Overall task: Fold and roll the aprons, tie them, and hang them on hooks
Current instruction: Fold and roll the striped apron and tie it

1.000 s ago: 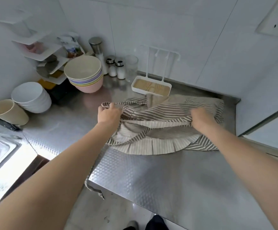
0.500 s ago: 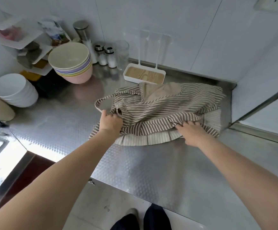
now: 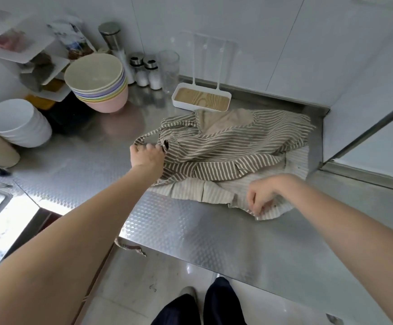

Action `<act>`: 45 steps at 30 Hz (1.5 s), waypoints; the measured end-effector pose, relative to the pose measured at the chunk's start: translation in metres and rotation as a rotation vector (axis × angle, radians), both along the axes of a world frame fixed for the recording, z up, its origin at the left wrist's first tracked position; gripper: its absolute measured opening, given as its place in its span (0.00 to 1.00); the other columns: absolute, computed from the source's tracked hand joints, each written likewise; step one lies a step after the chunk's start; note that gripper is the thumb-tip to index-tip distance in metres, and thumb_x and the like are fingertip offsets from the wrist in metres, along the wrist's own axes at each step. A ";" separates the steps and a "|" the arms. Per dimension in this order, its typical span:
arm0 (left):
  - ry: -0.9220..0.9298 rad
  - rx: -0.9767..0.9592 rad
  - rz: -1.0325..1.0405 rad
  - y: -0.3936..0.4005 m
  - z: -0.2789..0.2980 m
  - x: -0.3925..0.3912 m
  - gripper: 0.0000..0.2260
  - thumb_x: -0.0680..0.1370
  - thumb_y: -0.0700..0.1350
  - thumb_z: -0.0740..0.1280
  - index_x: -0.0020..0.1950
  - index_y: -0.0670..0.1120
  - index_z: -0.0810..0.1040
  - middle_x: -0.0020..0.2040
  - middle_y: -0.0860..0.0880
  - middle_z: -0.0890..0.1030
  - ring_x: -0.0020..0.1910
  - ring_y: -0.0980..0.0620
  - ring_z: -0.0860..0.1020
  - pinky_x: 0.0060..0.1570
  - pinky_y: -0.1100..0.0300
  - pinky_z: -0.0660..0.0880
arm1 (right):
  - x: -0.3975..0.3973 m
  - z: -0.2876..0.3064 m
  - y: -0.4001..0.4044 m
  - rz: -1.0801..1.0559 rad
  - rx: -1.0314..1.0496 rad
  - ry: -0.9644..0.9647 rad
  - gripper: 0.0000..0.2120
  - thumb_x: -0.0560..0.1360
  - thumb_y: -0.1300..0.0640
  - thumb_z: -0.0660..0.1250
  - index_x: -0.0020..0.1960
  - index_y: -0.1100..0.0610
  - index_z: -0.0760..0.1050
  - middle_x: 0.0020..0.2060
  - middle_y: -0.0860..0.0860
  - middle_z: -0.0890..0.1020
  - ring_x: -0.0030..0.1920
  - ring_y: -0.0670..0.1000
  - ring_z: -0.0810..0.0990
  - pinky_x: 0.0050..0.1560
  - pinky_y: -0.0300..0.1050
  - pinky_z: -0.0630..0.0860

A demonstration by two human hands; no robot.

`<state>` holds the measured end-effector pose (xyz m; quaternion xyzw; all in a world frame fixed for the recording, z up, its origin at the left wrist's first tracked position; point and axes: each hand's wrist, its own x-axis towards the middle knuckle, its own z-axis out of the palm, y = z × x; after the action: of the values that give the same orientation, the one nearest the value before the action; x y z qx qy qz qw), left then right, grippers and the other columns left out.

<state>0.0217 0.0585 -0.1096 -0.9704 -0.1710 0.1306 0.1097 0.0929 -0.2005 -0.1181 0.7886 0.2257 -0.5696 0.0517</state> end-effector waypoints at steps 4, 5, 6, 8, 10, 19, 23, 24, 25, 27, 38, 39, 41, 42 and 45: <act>-0.199 -0.052 -0.521 -0.016 -0.007 -0.024 0.15 0.74 0.38 0.61 0.61 0.43 0.69 0.58 0.45 0.73 0.57 0.47 0.73 0.58 0.53 0.68 | -0.010 -0.009 0.001 0.000 0.043 -0.224 0.06 0.74 0.58 0.66 0.39 0.58 0.75 0.32 0.50 0.74 0.32 0.48 0.71 0.29 0.37 0.67; -0.225 -0.095 -0.706 -0.021 -0.015 -0.030 0.14 0.71 0.39 0.67 0.56 0.43 0.73 0.52 0.46 0.76 0.51 0.48 0.76 0.53 0.54 0.72 | -0.010 -0.008 0.001 -0.028 0.088 -0.353 0.10 0.75 0.59 0.63 0.35 0.58 0.70 0.32 0.50 0.72 0.33 0.49 0.71 0.29 0.39 0.66; -0.236 -0.129 -0.828 -0.025 -0.022 -0.034 0.16 0.64 0.40 0.73 0.50 0.43 0.75 0.45 0.46 0.77 0.43 0.48 0.77 0.44 0.57 0.75 | -0.009 -0.007 0.002 -0.048 0.133 -0.476 0.11 0.75 0.58 0.61 0.34 0.57 0.67 0.34 0.51 0.72 0.36 0.50 0.72 0.30 0.40 0.65; -0.113 -0.146 -0.893 -0.036 -0.034 -0.039 0.21 0.59 0.45 0.78 0.48 0.42 0.77 0.43 0.47 0.77 0.38 0.49 0.78 0.35 0.60 0.77 | -0.012 -0.008 0.003 -0.053 0.128 -0.573 0.07 0.75 0.54 0.62 0.45 0.58 0.70 0.47 0.55 0.74 0.48 0.55 0.75 0.41 0.42 0.71; 0.107 -0.143 -0.713 -0.043 -0.044 -0.039 0.26 0.73 0.50 0.70 0.67 0.42 0.68 0.60 0.44 0.72 0.56 0.47 0.74 0.52 0.56 0.77 | -0.019 -0.018 0.002 -0.022 0.026 -0.513 0.25 0.73 0.49 0.66 0.66 0.58 0.64 0.65 0.58 0.64 0.63 0.61 0.69 0.58 0.51 0.71; 0.408 0.159 -0.678 -0.040 -0.034 -0.022 0.14 0.78 0.39 0.62 0.64 0.45 0.74 0.63 0.47 0.76 0.62 0.46 0.75 0.63 0.54 0.68 | -0.025 -0.033 -0.002 -0.047 -0.143 -0.490 0.40 0.71 0.48 0.71 0.74 0.56 0.51 0.71 0.60 0.55 0.70 0.65 0.56 0.67 0.63 0.62; 0.396 -0.146 -0.654 -0.024 -0.016 -0.024 0.09 0.79 0.45 0.58 0.53 0.46 0.77 0.50 0.47 0.79 0.50 0.47 0.78 0.44 0.59 0.73 | -0.011 -0.030 -0.010 -0.281 -0.049 -0.479 0.41 0.70 0.45 0.71 0.74 0.60 0.57 0.72 0.59 0.62 0.70 0.61 0.64 0.69 0.56 0.64; 0.210 -0.265 -0.622 -0.022 -0.016 -0.027 0.10 0.78 0.48 0.57 0.46 0.46 0.76 0.43 0.47 0.79 0.44 0.47 0.79 0.39 0.59 0.73 | -0.007 -0.028 -0.015 -0.547 0.068 -0.454 0.39 0.70 0.45 0.71 0.73 0.61 0.60 0.70 0.58 0.65 0.68 0.59 0.67 0.67 0.53 0.68; -0.053 -0.373 -0.572 -0.021 -0.016 -0.029 0.13 0.77 0.51 0.56 0.41 0.46 0.75 0.38 0.48 0.78 0.38 0.47 0.79 0.34 0.59 0.73 | -0.001 -0.027 -0.019 -0.862 0.213 -0.420 0.38 0.69 0.46 0.73 0.71 0.61 0.62 0.68 0.58 0.69 0.65 0.58 0.71 0.64 0.49 0.71; -0.470 -0.523 -0.363 -0.017 -0.016 -0.030 0.13 0.75 0.55 0.58 0.40 0.46 0.70 0.36 0.51 0.75 0.33 0.48 0.76 0.31 0.58 0.72 | 0.006 -0.024 -0.024 -1.396 0.450 -0.296 0.33 0.68 0.51 0.75 0.67 0.57 0.65 0.57 0.55 0.75 0.51 0.54 0.77 0.47 0.41 0.76; -0.449 -0.798 0.457 0.013 0.019 0.026 0.17 0.82 0.46 0.56 0.59 0.35 0.76 0.58 0.36 0.78 0.58 0.39 0.76 0.55 0.53 0.70 | 0.036 0.046 0.008 -1.838 0.992 -0.587 0.03 0.73 0.62 0.66 0.45 0.59 0.71 0.44 0.56 0.78 0.31 0.46 0.77 0.20 0.34 0.70; -0.490 -0.774 0.448 0.019 0.025 0.030 0.17 0.82 0.46 0.56 0.60 0.35 0.76 0.58 0.37 0.78 0.58 0.39 0.75 0.55 0.53 0.70 | 0.032 0.053 0.005 -1.798 0.973 -0.684 0.02 0.73 0.62 0.65 0.45 0.59 0.72 0.40 0.54 0.78 0.25 0.44 0.76 0.19 0.33 0.67; -0.453 -0.670 0.347 0.026 0.029 0.027 0.17 0.81 0.48 0.57 0.60 0.38 0.76 0.57 0.38 0.78 0.56 0.39 0.76 0.51 0.52 0.71 | 0.013 0.055 0.001 -1.659 0.851 -0.822 0.03 0.74 0.60 0.64 0.43 0.59 0.72 0.31 0.52 0.76 0.16 0.42 0.72 0.16 0.33 0.64; -0.396 -0.576 0.269 0.027 0.026 0.021 0.16 0.81 0.48 0.57 0.60 0.40 0.76 0.57 0.38 0.79 0.55 0.38 0.77 0.49 0.52 0.72 | 0.000 0.048 0.000 -1.542 0.735 -0.841 0.06 0.74 0.59 0.63 0.39 0.59 0.72 0.29 0.51 0.75 0.16 0.43 0.72 0.17 0.36 0.66; -0.102 -0.330 0.128 0.027 0.002 -0.006 0.15 0.81 0.43 0.56 0.67 0.45 0.72 0.60 0.40 0.77 0.58 0.39 0.76 0.52 0.51 0.73 | -0.042 0.006 -0.007 -1.059 0.255 -0.660 0.14 0.74 0.58 0.63 0.31 0.59 0.73 0.21 0.52 0.76 0.20 0.49 0.76 0.25 0.41 0.74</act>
<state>0.0153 0.0852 -0.1079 -0.9678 -0.2139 0.1142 -0.0681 0.0510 -0.2075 -0.1125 0.9273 -0.1565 -0.2138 -0.2645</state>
